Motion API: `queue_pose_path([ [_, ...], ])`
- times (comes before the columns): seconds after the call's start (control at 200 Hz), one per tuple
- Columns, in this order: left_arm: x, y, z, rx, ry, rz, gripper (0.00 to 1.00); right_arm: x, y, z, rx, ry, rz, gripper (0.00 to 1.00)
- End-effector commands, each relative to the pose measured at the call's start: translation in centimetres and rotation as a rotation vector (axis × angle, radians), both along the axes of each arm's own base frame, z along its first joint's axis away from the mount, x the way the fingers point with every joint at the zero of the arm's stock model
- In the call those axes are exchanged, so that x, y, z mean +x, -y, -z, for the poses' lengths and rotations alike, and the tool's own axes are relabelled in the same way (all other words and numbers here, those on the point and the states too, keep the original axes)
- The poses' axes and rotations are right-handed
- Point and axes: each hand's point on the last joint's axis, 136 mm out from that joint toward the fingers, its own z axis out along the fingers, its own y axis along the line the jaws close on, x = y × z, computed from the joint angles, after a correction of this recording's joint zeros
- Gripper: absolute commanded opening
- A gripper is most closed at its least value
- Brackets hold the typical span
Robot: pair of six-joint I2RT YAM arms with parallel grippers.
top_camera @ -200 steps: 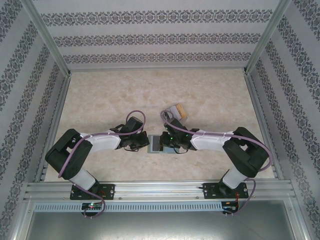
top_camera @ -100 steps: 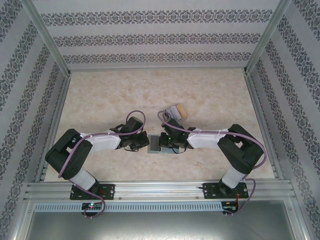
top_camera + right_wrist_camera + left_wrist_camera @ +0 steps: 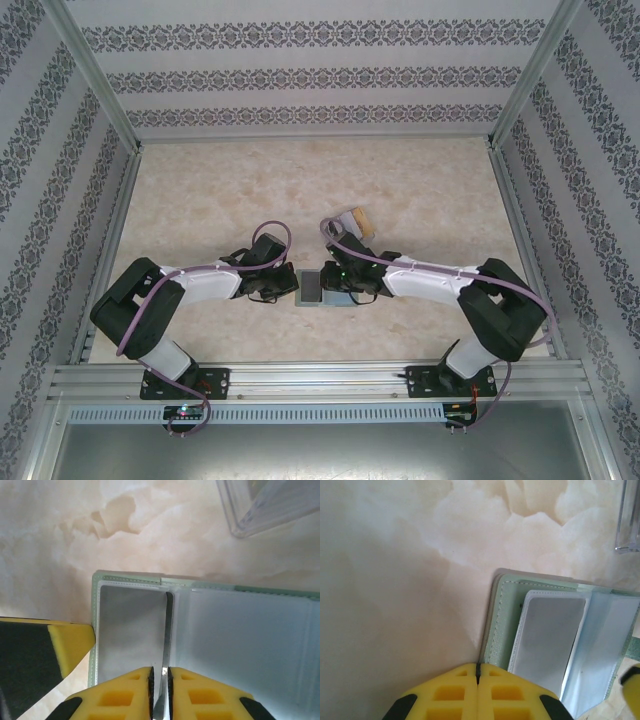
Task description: Put the credit cards into the card holder
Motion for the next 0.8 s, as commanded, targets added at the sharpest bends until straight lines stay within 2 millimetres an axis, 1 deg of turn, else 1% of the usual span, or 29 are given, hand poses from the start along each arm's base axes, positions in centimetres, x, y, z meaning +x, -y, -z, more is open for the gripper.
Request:
queue_pose_path([
  [0.0, -1.0, -1.1, 2.5, 0.072, -0.043, 0.006, 0.00, -1.0, 2.8, 2.6, -0.109, -0.052, 0.020, 0.16],
  [0.11, -1.0, -1.3, 2.5, 0.076, -0.042, 0.003, 0.00, -1.6, 4.6, 4.0, -0.190, -0.079, 0.053, 0.16],
  [0.2, -1.1, -1.5, 2.6, 0.078, -0.043, -0.001, 0.00, -1.8, 5.9, 4.3, -0.245, -0.087, 0.076, 0.16],
  [0.25, -1.1, -1.5, 2.5, 0.075, -0.040, -0.004, 0.00, -1.7, 6.1, 3.9, -0.252, -0.080, 0.068, 0.16],
  [0.375, -1.1, -1.7, 2.4, 0.073, -0.039, -0.005, 0.00, -0.8, 6.3, 1.7, -0.269, -0.020, 0.059, 0.19],
  [0.48, -1.0, -1.7, 2.2, 0.067, -0.032, -0.006, 0.00, 0.0, 5.7, -0.4, -0.259, 0.029, 0.031, 0.19],
  [0.555, -0.9, -1.5, 2.0, 0.059, -0.027, -0.003, 0.00, 0.4, 4.3, -1.7, -0.212, 0.059, -0.014, 0.20],
  [0.605, -0.8, -1.4, 1.8, 0.053, -0.022, 0.000, 0.00, 0.5, 3.5, -2.1, -0.190, 0.067, -0.031, 0.21],
  [0.719, -0.8, -1.3, 1.5, 0.048, -0.014, 0.006, 0.00, 0.5, 1.8, -1.7, -0.158, 0.054, -0.067, 0.21],
  [0.759, -0.7, -1.3, 1.5, 0.047, -0.010, 0.006, 0.00, 0.5, 1.5, -1.2, -0.163, 0.040, -0.074, 0.21],
  [0.794, -0.7, -1.3, 1.4, 0.045, -0.006, 0.008, 0.00, 0.5, 1.6, -0.6, -0.184, 0.024, -0.069, 0.21],
])
